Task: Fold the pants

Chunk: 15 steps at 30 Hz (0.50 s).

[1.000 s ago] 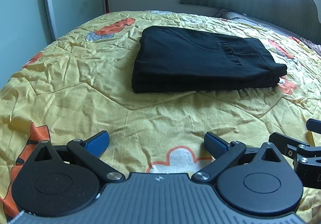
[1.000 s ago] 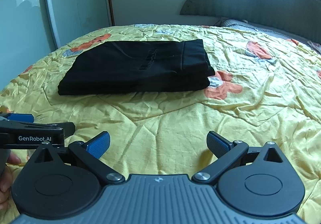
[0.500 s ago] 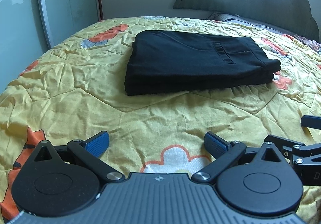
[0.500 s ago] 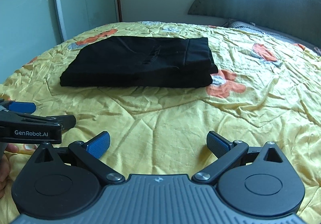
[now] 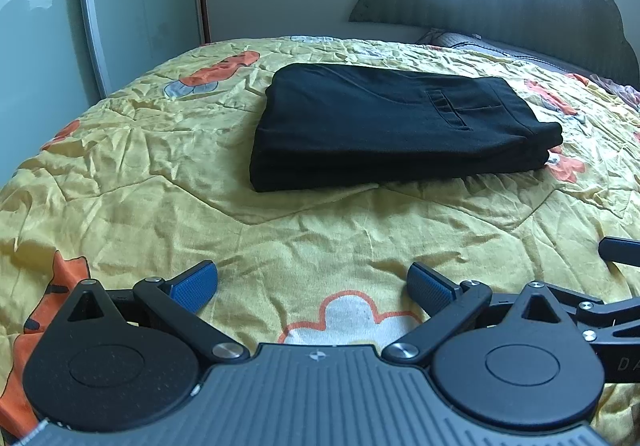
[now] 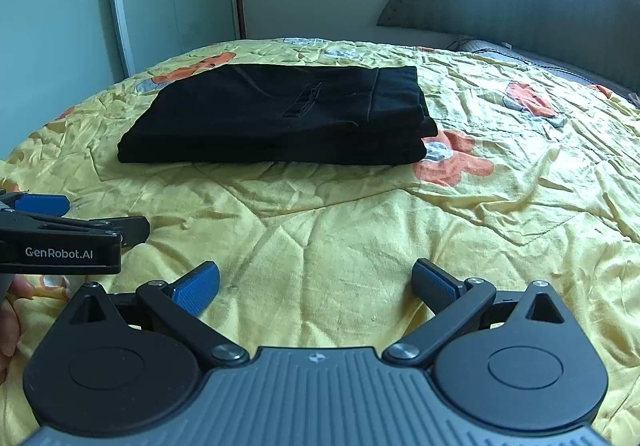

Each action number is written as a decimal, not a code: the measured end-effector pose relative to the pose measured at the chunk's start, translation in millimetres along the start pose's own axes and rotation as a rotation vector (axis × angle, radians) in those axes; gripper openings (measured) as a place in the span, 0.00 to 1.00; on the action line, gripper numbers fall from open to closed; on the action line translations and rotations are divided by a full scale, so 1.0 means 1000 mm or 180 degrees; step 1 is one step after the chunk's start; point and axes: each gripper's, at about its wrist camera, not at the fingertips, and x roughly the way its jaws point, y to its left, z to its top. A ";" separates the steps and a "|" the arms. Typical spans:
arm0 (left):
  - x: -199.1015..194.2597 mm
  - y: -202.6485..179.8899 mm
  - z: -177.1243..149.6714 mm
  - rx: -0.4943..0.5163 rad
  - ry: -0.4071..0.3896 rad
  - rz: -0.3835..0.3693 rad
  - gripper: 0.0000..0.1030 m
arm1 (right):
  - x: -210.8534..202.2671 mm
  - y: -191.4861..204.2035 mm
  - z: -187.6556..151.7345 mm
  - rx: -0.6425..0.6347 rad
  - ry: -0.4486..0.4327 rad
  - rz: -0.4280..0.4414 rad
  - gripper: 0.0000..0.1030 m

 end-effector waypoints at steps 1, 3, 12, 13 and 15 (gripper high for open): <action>0.000 0.000 0.002 0.0005 0.0009 -0.0007 0.99 | 0.000 0.000 0.000 -0.0001 0.0000 0.0000 1.00; 0.002 0.000 0.006 0.0001 0.0032 -0.0014 0.99 | 0.000 0.000 0.000 0.0001 0.0000 -0.0001 1.00; 0.008 -0.003 0.004 -0.0012 -0.0014 -0.0013 1.00 | -0.001 -0.001 0.000 0.0010 -0.0022 -0.0009 1.00; 0.008 -0.003 0.004 -0.0021 -0.0011 -0.0021 1.00 | -0.002 -0.001 0.000 0.0028 -0.0046 -0.0022 1.00; 0.008 -0.002 0.004 -0.0030 -0.0015 -0.0027 1.00 | -0.002 -0.002 0.001 0.0067 -0.0062 -0.0039 1.00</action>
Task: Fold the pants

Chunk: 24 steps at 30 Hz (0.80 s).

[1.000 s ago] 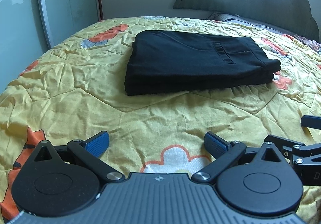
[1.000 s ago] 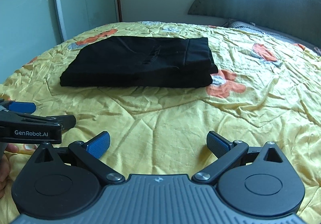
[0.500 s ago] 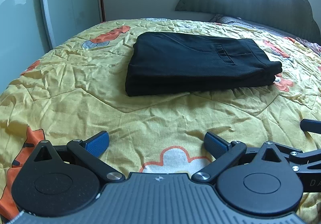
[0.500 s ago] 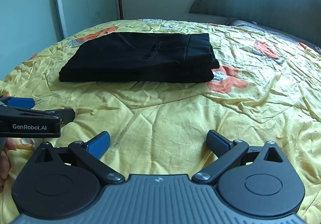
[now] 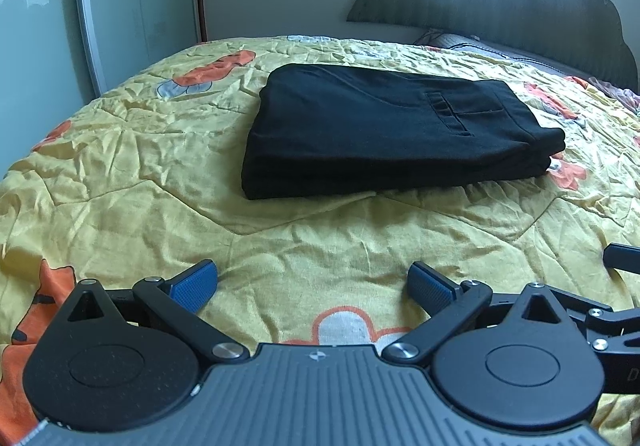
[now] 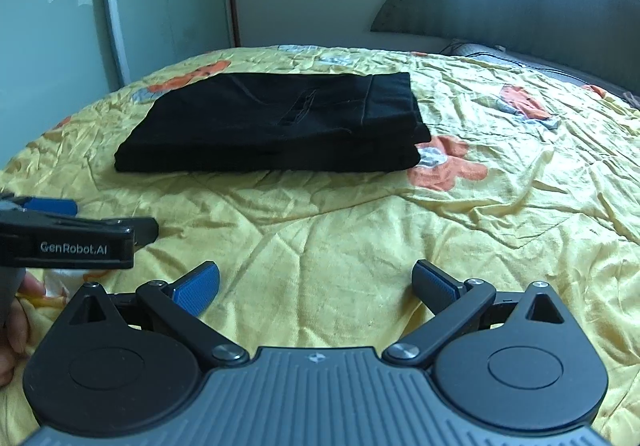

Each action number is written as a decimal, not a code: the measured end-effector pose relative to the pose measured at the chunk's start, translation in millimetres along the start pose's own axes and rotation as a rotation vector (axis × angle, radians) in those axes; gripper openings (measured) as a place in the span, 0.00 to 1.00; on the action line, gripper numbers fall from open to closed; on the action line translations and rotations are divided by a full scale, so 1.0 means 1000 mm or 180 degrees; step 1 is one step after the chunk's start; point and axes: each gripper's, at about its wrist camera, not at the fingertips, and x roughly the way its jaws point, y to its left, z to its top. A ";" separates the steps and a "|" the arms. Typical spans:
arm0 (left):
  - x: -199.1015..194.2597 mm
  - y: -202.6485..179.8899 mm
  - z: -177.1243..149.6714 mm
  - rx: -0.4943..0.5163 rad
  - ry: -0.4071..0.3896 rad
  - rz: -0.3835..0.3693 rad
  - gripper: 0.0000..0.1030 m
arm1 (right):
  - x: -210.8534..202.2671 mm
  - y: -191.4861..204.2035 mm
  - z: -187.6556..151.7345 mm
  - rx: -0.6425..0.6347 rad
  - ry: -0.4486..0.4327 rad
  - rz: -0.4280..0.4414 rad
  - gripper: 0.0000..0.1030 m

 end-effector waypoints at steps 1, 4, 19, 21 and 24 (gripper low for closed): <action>0.000 0.000 0.000 0.0005 -0.0001 0.0003 1.00 | 0.001 0.000 0.000 0.0006 0.0018 -0.0002 1.00; 0.000 0.000 0.000 -0.0001 0.0001 -0.0001 1.00 | 0.002 0.001 0.001 -0.0016 0.0044 -0.0020 1.00; 0.000 0.000 -0.001 -0.0003 -0.0003 -0.0002 1.00 | 0.005 0.002 0.000 -0.0043 0.0065 -0.0036 1.00; 0.000 0.000 -0.001 -0.0002 -0.0003 0.0000 1.00 | 0.004 0.002 0.000 -0.0042 0.0065 -0.0034 1.00; 0.000 0.001 -0.001 -0.0003 -0.0004 -0.0001 1.00 | 0.005 0.002 0.000 -0.0045 0.0066 -0.0035 1.00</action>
